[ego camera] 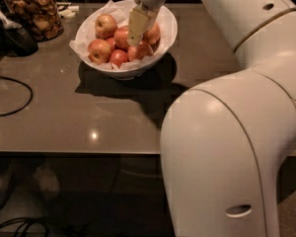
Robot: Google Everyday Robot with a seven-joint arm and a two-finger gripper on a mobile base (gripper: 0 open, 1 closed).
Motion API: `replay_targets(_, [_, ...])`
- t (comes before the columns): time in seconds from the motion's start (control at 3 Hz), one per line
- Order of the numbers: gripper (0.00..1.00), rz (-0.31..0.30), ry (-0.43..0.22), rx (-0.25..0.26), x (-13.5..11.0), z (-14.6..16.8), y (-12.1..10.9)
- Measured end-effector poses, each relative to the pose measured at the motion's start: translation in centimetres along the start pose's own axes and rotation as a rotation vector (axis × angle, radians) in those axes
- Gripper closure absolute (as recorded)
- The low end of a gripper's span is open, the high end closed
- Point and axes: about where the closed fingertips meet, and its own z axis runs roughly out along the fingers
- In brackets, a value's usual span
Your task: Pick apple from white bowl
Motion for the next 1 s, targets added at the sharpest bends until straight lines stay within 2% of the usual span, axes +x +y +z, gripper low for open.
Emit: replay_targets(1.0, [0.43,0.04,0.023,-0.052,1.2,1.7,0.3])
